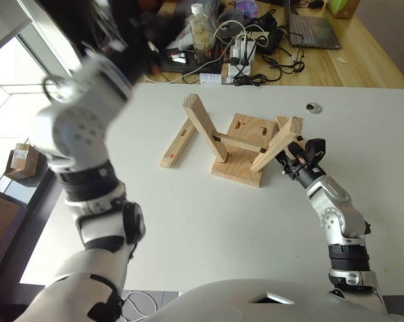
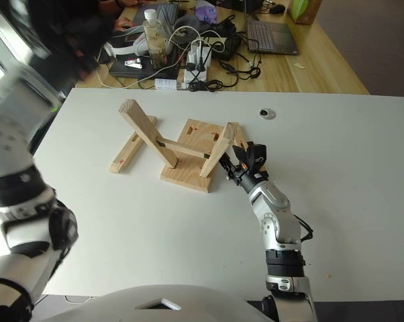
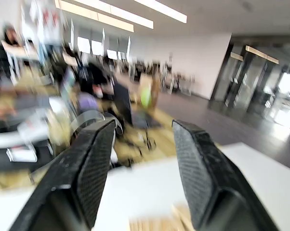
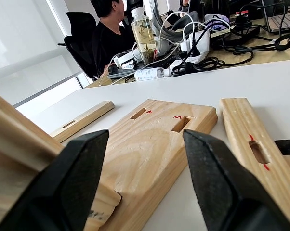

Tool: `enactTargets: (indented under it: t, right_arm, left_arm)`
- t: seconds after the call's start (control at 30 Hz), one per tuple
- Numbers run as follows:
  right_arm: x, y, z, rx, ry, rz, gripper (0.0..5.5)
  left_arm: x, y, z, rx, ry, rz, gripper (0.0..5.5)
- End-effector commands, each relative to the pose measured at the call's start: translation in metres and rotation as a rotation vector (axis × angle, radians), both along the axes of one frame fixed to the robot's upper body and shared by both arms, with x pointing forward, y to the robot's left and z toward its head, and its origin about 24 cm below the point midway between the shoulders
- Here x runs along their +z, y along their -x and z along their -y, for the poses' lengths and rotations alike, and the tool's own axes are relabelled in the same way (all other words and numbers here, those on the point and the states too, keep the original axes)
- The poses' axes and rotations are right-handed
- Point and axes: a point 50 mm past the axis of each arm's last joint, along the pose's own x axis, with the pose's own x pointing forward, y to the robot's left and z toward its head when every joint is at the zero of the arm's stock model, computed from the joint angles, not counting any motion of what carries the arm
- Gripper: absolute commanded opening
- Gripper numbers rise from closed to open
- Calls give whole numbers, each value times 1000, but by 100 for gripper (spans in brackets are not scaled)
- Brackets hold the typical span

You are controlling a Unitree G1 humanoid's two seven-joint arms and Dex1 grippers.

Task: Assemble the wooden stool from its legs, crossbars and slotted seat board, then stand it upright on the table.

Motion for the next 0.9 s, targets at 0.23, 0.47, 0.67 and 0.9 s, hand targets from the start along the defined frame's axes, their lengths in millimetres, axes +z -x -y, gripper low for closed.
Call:
enactTargets:
  t: [0.23,0.47,0.67,0.9]
  right_arm:
    - [-2,2,1,-2,7,-17,289]
    - [-5,-1,16,-150,59,-31,289]
    - [-4,18,28,-554,149,-83,289]
    - [10,39,-7,-624,188,-66,289]
  left_arm:
    - [-173,13,49,-172,-525,-540,217]
    - [-63,8,48,-119,-11,-141,217]
    - [-73,25,-68,465,72,-180,217]
    - [-158,22,-22,480,-274,-447,217]
